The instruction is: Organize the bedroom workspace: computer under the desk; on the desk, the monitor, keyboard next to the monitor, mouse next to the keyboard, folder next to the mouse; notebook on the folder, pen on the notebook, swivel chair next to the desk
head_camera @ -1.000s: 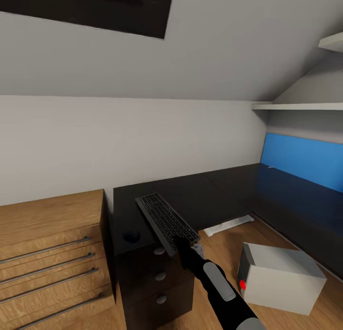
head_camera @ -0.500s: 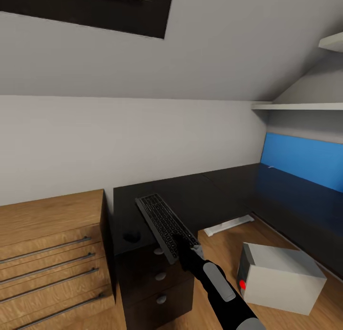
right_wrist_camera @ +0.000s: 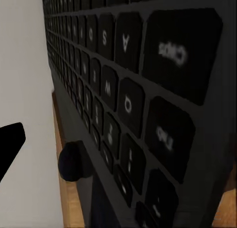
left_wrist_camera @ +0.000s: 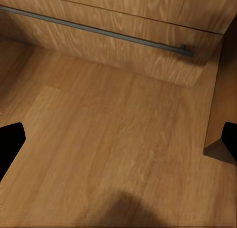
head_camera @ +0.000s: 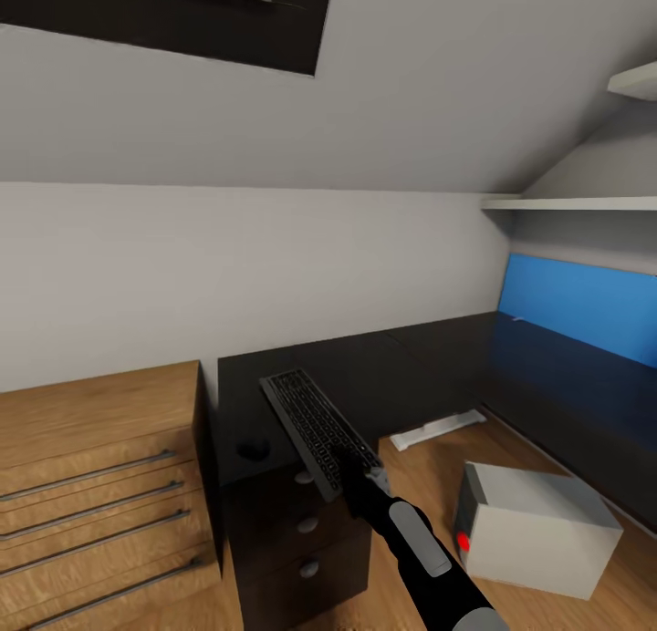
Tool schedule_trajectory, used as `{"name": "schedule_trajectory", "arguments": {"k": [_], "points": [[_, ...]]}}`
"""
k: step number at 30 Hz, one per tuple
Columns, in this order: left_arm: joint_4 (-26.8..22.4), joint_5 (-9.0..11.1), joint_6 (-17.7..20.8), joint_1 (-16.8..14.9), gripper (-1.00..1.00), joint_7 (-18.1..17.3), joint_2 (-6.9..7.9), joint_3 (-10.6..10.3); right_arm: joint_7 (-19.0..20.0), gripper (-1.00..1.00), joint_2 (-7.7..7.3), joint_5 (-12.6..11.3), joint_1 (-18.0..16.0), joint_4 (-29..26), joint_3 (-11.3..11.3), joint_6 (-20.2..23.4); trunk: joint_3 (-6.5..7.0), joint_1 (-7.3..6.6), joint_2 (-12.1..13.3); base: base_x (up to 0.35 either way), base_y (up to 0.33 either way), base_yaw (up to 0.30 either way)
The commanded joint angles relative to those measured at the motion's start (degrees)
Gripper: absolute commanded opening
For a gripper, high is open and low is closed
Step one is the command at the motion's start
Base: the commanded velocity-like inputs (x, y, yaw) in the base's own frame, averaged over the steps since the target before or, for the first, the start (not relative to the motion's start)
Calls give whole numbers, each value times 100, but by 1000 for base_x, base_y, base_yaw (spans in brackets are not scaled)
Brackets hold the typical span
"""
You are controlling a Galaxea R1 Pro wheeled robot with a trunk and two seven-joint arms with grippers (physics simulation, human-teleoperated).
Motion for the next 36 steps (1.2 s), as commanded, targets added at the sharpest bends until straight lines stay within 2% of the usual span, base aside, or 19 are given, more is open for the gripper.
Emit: {"name": "schedule_trajectory", "arguments": {"k": [1,21,36], "points": [[-3,60,-37,-6,100,38,9,-49,-40,100,0,-43,-3,-11,2,6,-6,-2,-4,-252,-24,0],[-3,60,-37,-5,100,38,8,-59,-40,100,0,-39,-3,-6,-1,6,-6,-2,-4,-170,-6,0],[-3,60,-37,-4,100,38,8,-60,-17,100,0,-35,-3,-14,-20,3,-6,-2,-4,-53,-7,0]]}}
